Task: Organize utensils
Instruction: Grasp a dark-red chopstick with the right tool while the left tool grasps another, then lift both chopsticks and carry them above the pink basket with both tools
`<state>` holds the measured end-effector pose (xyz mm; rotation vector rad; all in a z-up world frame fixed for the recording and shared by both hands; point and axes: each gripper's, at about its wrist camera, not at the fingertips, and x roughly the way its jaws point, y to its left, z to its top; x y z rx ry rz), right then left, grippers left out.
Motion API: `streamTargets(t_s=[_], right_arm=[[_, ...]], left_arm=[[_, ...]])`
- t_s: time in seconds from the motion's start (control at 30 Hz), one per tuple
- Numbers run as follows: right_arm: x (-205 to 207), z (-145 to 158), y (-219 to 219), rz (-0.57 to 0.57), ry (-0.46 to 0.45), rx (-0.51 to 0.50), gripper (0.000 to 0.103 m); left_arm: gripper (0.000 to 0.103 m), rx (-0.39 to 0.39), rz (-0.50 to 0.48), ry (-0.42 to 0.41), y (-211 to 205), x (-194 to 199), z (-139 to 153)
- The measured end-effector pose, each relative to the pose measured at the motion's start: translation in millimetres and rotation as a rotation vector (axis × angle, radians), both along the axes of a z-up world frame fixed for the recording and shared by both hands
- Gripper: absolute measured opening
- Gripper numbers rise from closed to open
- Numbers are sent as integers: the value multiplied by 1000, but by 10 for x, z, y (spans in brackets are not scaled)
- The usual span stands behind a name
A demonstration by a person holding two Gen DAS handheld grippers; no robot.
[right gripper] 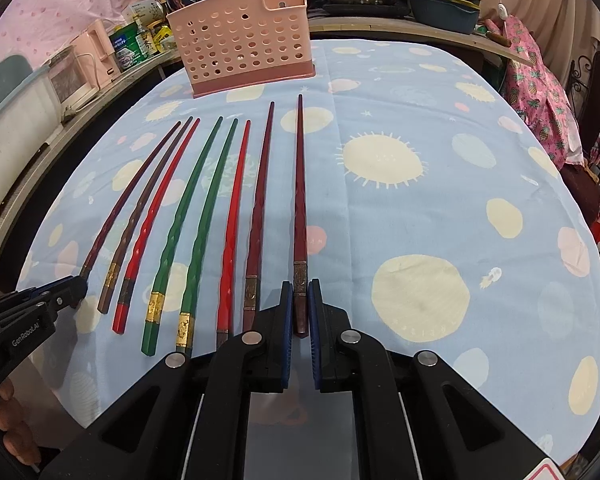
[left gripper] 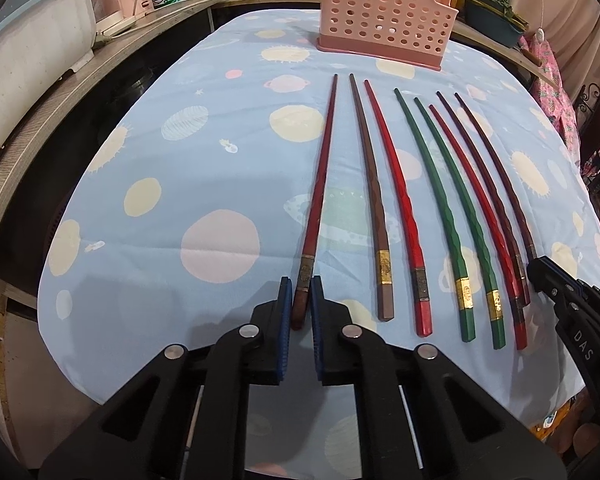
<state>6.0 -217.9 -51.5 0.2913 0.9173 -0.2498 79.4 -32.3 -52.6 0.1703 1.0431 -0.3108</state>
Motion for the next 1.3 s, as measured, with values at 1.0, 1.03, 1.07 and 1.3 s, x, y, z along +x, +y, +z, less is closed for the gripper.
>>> streamTargets(t_s=[1.0,1.03,1.07,1.3], right_arm=[[-259,875,-103,-19,-211,-4,7],[-261,932,-110,-18,-223,-9,7],[-253,995,-121,-18,-236,-13,7],[-157,1378,-196,-11,-320,-34,7]], left_arm=[[7,-141,-11,-145,151,-168,984],[7,-145,-12,-155,151,-163,1033],[7,-149,-13,-166,155,-161,1086],[7,-175,-19,-256,101,-63,1472]])
